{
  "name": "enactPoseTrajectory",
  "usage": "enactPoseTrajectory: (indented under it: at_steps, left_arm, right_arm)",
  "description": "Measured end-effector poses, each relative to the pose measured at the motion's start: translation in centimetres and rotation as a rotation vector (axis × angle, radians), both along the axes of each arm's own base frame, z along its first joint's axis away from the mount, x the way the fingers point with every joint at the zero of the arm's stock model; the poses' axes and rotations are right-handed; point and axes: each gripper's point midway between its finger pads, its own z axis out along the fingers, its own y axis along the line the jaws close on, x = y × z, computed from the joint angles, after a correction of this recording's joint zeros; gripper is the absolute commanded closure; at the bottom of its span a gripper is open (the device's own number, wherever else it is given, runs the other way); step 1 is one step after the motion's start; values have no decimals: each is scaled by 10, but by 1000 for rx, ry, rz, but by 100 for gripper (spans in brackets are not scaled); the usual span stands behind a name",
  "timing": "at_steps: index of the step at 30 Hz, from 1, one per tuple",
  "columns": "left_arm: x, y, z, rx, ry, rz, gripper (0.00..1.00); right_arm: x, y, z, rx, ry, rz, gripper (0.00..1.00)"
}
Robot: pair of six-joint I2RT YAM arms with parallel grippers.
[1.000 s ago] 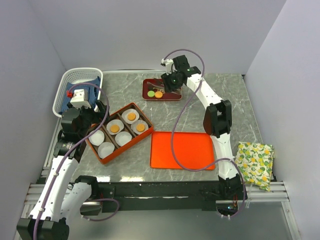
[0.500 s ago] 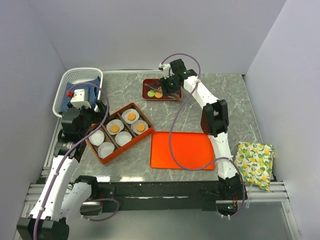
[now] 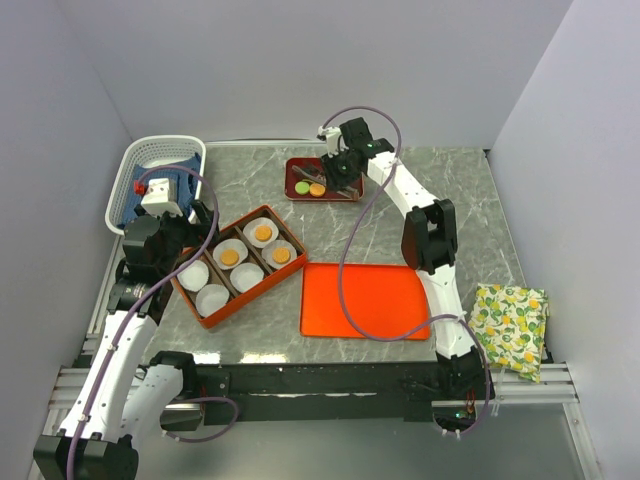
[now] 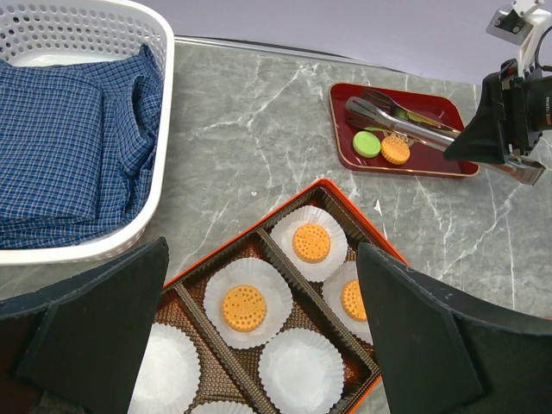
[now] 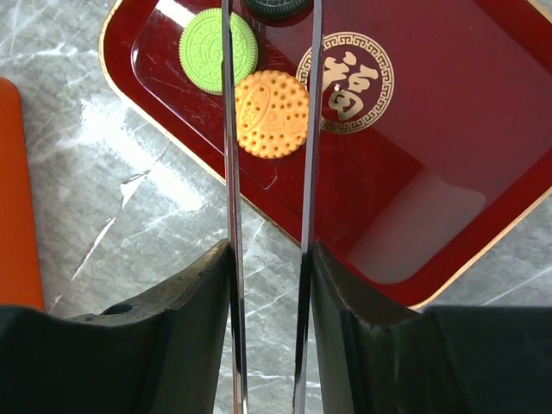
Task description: Pack the cookies
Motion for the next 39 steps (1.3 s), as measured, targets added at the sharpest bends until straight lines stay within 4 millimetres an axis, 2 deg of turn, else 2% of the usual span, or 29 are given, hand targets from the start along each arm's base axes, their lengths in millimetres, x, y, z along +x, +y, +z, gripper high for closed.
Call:
enactPoseTrajectory:
  at_steps: [9, 18, 21, 24, 28, 31, 35, 39]
  left_arm:
    - [0, 0, 0, 0, 0, 0, 4]
    - [0, 0, 0, 0, -1, 0, 4]
    - [0, 0, 0, 0, -2, 0, 4]
    - [0, 0, 1, 0, -2, 0, 4]
    - [-1, 0, 2, -1, -6, 0, 4]
    - [-2, 0, 3, -1, -11, 0, 4]
    - [-2, 2, 5, -1, -18, 8, 4]
    - [-4, 5, 9, 1, -30, 27, 4]
  right_arm:
    - [-7, -2, 5, 5, 3, 4, 71]
    - [-17, -2, 55, 49, -66, 17, 73]
    - [-19, -1, 64, 63, -80, 24, 74]
    - [-30, 0, 67, 74, -71, 39, 74]
    - [-58, 5, 73, 94, -43, 82, 74]
    - [-88, 19, 84, 120, -39, 148, 74]
    - [-136, 49, 103, 158, -52, 274, 75]
    - [-182, 78, 109, 183, -51, 408, 74]
